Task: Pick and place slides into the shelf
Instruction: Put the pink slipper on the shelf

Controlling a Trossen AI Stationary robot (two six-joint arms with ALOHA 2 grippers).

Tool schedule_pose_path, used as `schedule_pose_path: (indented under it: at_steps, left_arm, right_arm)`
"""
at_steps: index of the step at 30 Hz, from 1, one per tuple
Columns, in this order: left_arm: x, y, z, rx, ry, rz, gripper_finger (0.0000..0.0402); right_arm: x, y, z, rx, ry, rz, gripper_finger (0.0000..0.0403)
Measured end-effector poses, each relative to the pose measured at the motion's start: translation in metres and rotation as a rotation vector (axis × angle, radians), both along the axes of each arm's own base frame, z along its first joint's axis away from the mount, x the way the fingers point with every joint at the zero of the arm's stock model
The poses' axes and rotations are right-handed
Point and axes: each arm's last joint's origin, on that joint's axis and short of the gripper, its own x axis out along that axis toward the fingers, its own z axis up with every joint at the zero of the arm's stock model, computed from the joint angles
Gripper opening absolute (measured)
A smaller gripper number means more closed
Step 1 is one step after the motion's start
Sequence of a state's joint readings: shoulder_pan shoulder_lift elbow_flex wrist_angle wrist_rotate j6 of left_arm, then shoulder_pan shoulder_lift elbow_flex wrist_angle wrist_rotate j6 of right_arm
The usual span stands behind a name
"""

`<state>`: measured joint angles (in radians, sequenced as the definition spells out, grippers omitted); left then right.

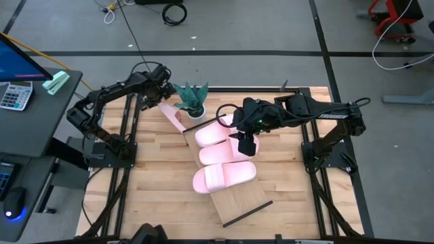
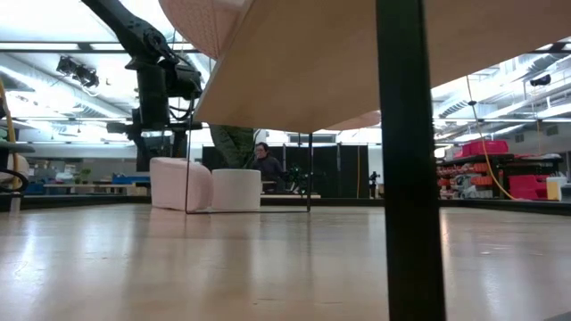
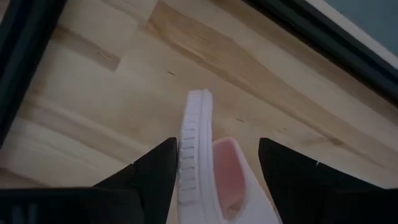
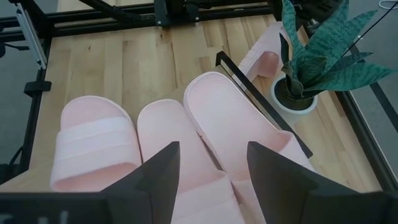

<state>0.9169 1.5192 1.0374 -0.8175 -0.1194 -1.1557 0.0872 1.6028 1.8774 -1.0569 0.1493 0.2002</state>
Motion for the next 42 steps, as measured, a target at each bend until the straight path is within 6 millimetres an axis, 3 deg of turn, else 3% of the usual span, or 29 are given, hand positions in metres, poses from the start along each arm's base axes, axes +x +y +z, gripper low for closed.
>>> schedule_pose_path:
  at_steps: [15,19,25,29,35,42]
  left_arm:
    - [0.007,0.002,-0.018,-0.064,0.053,-0.029,0.0222]
    - [0.007,0.003,-0.019,-0.063,0.055,-0.034,0.0171]
    - [0.006,0.003,-0.019,-0.046,0.081,-0.047,0.0048]
    - [0.005,0.003,-0.018,-0.033,0.118,-0.083,0.0046]
    - [-0.006,0.003,0.0,0.064,0.229,-0.106,0.0046]
    - [-0.024,-0.004,0.045,0.31,0.211,-0.014,0.0046]
  right_arm:
    - [0.001,-0.001,0.0,-0.018,-0.005,-0.016,0.0187]
    - [0.001,-0.001,-0.003,-0.027,0.003,-0.025,0.0183]
    - [0.002,-0.001,-0.008,-0.023,0.021,-0.031,0.0176]
    - [0.002,-0.001,-0.008,-0.022,0.02,-0.033,0.0169]
    - [0.002,-0.001,-0.008,-0.022,0.02,-0.033,0.0155]
    - [0.002,-0.001,-0.008,-0.021,0.02,-0.033,0.0144]
